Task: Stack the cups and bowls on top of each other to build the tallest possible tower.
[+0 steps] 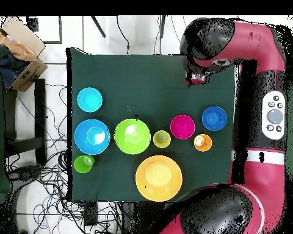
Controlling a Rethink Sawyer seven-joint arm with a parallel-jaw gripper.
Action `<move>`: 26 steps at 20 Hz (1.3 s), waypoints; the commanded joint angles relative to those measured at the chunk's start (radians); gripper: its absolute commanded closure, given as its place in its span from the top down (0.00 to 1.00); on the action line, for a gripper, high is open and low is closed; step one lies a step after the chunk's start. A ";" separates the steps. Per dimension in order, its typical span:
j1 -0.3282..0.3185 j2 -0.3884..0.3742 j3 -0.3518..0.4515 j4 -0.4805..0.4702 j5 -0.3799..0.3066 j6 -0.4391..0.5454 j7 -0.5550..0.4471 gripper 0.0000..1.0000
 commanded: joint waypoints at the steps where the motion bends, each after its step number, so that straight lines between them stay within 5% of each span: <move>1: 0.056 0.024 -0.099 0.124 -0.009 0.106 0.012 1.00; 7: 0.029 0.030 -0.092 0.176 0.112 0.141 0.050 1.00; 12: 0.035 0.030 -0.102 0.136 0.124 0.221 0.014 1.00; 20: -0.044 0.000 -0.057 0.278 0.178 -0.061 -0.025 1.00; 26: -0.054 -0.018 -0.057 0.316 0.191 -0.117 -0.024 1.00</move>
